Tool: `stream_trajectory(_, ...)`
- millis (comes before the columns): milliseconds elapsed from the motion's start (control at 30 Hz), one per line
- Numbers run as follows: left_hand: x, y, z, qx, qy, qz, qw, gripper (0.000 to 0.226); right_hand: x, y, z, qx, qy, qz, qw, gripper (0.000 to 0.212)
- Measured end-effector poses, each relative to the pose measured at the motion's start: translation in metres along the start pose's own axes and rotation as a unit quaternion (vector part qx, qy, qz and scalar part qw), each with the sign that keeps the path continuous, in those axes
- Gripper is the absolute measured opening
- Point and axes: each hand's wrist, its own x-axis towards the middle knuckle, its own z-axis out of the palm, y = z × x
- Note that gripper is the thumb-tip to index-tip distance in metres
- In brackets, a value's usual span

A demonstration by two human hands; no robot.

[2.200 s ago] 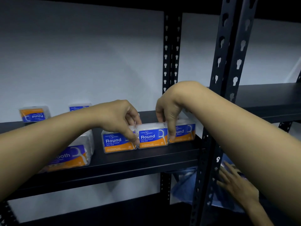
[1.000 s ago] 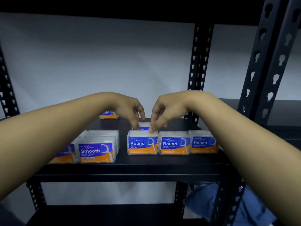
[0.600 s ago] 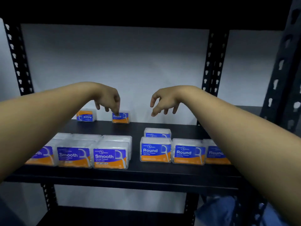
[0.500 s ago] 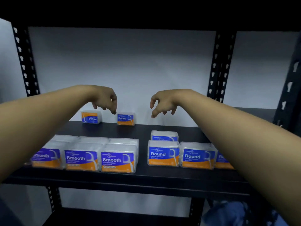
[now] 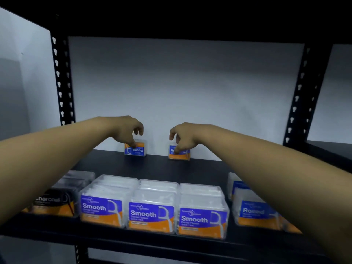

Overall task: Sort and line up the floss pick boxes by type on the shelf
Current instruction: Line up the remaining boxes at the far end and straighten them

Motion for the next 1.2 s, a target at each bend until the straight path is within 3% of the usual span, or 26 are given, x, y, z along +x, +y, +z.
stream_trajectory(200, 0.021, -0.009, 0.014, 0.107, -0.036, 0.009, 0.994, 0.065, 0.03, -0.021, 0.013, -0.077, -0.004, 0.018, 0.997, 0.073)
stream_trajectory(367, 0.041, -0.008, 0.025, 0.135, -0.04, 0.028, 0.99, 0.076, 0.045, -0.021, 0.024, -0.119, -0.021, 0.057, 0.991, 0.058)
stream_trajectory(633, 0.052, -0.012, 0.044, 0.169, -0.013, 0.037, 0.985, 0.069, 0.05, -0.019, 0.025, -0.163, -0.023, 0.063, 0.984, 0.065)
stream_trajectory(967, 0.057, -0.03, 0.056, 0.193, 0.048, 0.106, 0.974, 0.058, 0.042, -0.021, 0.018, -0.127, -0.049, 0.055, 0.989, 0.066)
stream_trajectory(1067, 0.057, -0.031, 0.052, 0.214, 0.031, 0.13, 0.968, 0.057, 0.04, -0.024, 0.01, -0.099, -0.077, 0.048, 0.991, 0.067)
stream_trajectory(1200, 0.056, -0.03, 0.041, 0.222, 0.013, 0.155, 0.963, 0.049, 0.04, -0.028, 0.001, -0.004, -0.14, 0.068, 0.988, 0.046)
